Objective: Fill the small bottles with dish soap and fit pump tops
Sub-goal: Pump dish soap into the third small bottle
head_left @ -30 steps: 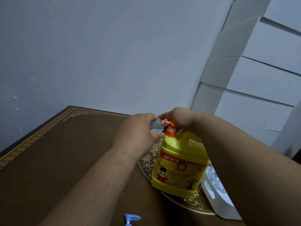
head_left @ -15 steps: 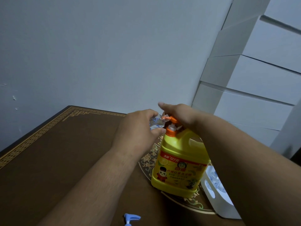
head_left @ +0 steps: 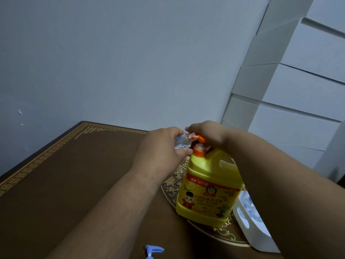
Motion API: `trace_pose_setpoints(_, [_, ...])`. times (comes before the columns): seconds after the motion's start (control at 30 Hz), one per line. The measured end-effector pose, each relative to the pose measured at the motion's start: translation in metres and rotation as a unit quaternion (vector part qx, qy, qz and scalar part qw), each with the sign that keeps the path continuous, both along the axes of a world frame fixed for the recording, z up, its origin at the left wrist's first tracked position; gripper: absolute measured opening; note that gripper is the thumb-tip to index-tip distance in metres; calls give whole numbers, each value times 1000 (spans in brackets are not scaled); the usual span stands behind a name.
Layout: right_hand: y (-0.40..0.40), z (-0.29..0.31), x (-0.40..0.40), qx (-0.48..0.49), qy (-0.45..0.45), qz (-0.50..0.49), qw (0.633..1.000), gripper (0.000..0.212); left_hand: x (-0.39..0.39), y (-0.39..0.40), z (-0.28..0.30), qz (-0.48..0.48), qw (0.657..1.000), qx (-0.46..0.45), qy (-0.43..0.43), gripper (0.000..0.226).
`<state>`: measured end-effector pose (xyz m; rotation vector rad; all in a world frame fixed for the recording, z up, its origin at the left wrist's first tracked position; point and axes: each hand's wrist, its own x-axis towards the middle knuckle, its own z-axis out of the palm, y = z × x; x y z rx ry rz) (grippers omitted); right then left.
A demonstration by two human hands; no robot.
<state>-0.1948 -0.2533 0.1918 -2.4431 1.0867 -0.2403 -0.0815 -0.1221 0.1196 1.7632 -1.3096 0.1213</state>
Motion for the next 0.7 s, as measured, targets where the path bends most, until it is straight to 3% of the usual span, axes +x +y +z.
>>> trace_pose_setpoints(0.07, [1, -1, -2, 96, -92, -42, 990, 37, -1, -1, 0, 9, 1000, -6, -6, 54])
trace_pose_setpoints(0.13, [1, -2, -3, 133, -102, -42, 985, 49, -2, -1, 0, 11, 1000, -5, -5, 55])
trace_pose_setpoints(0.23, [5, -1, -4, 141, -102, -45, 984, 40, -2, 0, 1, 11, 1000, -5, 0, 53])
trace_pose_setpoints(0.3, [4, -1, -4, 101, -78, -38, 991, 28, -3, 1, 2, 13, 1000, 0, -1, 51])
trace_pose_setpoints(0.4, [-5, -3, 1, -24, 56, 12, 998, 35, -4, 1, 0, 14, 1000, 16, -20, 45])
trace_pose_setpoints(0.53, [-7, -3, 7, -81, 150, 13, 985, 41, -4, 1, -1, 22, 999, 25, -35, 47])
trace_pose_setpoints(0.6, [-5, -2, 6, -68, 145, 5, 987, 43, -4, 2, -1, 22, 999, 29, -39, 48])
trace_pose_setpoints(0.7, [-5, -4, 3, -26, 53, -5, 998, 35, -4, 2, 0, 21, 999, 18, -38, 45])
